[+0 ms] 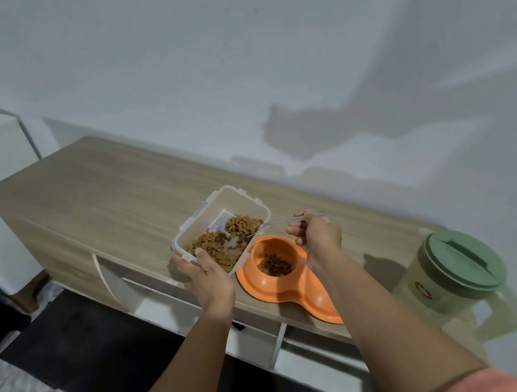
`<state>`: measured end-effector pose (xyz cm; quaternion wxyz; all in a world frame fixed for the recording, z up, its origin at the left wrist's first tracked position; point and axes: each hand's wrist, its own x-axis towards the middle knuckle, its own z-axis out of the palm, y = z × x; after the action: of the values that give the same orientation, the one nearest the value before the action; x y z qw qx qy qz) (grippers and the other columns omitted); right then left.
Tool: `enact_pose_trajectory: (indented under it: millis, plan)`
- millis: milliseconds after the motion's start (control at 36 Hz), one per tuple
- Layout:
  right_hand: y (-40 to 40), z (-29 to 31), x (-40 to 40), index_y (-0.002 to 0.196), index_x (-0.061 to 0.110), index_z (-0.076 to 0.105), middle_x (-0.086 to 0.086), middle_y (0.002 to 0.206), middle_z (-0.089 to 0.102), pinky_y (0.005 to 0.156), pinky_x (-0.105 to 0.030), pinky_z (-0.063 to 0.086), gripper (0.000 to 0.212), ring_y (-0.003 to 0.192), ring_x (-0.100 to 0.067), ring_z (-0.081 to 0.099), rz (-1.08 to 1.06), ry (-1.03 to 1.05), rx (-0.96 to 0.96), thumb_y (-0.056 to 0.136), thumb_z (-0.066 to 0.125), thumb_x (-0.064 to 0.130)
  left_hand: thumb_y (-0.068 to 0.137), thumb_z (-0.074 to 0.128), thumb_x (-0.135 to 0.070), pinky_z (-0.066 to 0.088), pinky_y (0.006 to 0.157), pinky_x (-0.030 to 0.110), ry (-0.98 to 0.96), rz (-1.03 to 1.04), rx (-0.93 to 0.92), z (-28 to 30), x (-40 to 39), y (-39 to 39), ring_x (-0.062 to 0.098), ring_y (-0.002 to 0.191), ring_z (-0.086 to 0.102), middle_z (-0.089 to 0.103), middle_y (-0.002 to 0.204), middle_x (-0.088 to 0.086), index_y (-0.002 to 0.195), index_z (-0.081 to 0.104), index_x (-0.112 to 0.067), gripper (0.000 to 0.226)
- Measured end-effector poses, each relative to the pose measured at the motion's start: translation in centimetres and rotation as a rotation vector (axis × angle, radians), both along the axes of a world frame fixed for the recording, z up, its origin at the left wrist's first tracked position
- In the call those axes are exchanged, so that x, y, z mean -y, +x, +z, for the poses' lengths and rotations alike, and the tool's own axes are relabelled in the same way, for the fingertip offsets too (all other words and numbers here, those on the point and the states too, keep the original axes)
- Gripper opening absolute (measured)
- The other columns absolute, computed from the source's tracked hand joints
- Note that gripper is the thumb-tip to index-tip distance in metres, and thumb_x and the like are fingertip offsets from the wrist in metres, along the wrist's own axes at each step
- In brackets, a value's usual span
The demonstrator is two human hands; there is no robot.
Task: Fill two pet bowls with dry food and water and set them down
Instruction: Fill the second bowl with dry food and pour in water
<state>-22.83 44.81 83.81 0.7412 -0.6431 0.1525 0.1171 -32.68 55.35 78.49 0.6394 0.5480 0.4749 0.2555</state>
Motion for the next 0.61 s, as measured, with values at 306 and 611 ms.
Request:
enact_pose_trajectory:
  millis: [306, 611]
  plan:
    - [1.0, 0.1, 3.8, 0.078, 0.013, 0.059, -0.005, 0.06, 0.059, 0.042, -0.023, 0.038, 0.03, 0.051, -0.016, 0.058, -0.122, -0.151, 0.148, 0.1, 0.04, 0.016, 0.101, 0.025, -0.044, 0.035, 0.104, 0.049, -0.001, 0.073, -0.012, -1.0, -0.7, 0.9, 0.042, 0.133, 0.034, 0.027, 0.15, 0.024, 0.153, 0.003, -0.03, 0.058]
    - [-0.2, -1.7, 3.7, 0.093, 0.015, 0.067, -0.001, 0.075, 0.067, 0.064, -0.032, 0.053, 0.021, 0.053, -0.006, 0.062, 0.065, -0.551, 0.642, 0.098, 0.049, 0.023, 0.103, 0.025, -0.039, 0.033, 0.105, 0.047, 0.004, 0.06, -0.005, -0.4, -0.3, 1.0, 0.038, 0.136, 0.031, 0.024, 0.152, 0.022, 0.154, 0.003, -0.025, 0.057]
